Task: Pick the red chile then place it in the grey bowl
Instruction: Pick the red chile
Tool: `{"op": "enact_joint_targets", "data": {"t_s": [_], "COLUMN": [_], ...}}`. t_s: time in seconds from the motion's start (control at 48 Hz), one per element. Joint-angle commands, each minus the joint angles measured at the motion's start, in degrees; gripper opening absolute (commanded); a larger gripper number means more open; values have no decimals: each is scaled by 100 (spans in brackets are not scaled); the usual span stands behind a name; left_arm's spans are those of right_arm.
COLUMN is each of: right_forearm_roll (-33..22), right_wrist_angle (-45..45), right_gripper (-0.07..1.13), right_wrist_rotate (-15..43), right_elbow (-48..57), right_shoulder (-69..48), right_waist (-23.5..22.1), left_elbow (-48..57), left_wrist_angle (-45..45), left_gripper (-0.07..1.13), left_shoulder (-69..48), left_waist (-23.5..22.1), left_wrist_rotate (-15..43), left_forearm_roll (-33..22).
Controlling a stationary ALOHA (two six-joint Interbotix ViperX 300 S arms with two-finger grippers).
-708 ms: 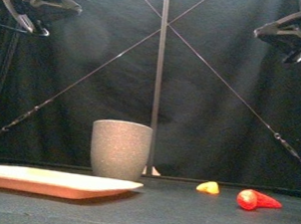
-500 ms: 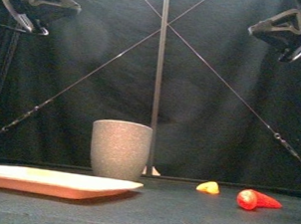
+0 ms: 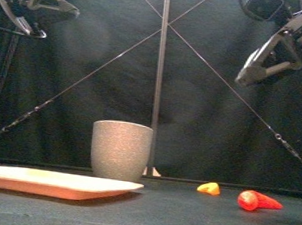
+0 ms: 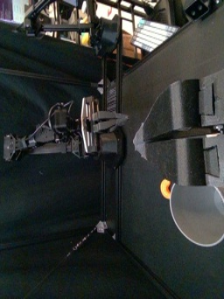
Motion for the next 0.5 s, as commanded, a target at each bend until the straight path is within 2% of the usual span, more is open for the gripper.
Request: {"op": "enact_joint_targets", "data": {"t_s": [0.021,0.125,0.25,0.5], "right_forearm_roll": [114,167,202,0], "right_wrist_angle": [149,290,387,958], "right_gripper": [64,88,105,105], "right_wrist_rotate": [-26,-26,-35,-35], "right_elbow": [-185,-176,-202,-483], "right_shoulder": [202,404,729,1424], "right_waist": [0,-18,-35,-44], "left_elbow": [-70,-70,-70,-44], "left_wrist_angle": [-26,-26,-26,-26], "left_gripper": [-2,-2,-2,-2], "left_shoulder": [18,18,18,18], "left_waist": [35,44,53,62], "left_wrist_rotate": [0,0,0,0], "left_forearm_roll": [9,9,18,18]}}
